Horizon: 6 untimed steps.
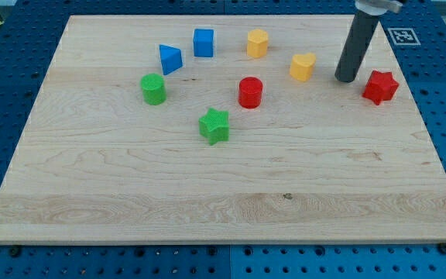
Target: Slide the red star diagonally to the yellow heart
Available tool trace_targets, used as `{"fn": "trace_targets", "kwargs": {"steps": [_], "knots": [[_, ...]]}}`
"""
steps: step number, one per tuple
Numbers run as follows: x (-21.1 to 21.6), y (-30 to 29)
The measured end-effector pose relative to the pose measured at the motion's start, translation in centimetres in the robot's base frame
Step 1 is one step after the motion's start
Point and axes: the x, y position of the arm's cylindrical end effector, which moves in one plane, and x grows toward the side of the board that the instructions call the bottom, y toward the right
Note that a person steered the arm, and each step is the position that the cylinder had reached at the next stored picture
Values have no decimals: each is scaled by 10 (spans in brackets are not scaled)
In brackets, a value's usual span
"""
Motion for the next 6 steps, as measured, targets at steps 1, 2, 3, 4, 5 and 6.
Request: {"fn": "trace_targets", "kwargs": {"steps": [1,2,3,4,5,6], "knots": [[-13,48],[-5,69],[0,62],[12,56],[48,56],[59,56]]}}
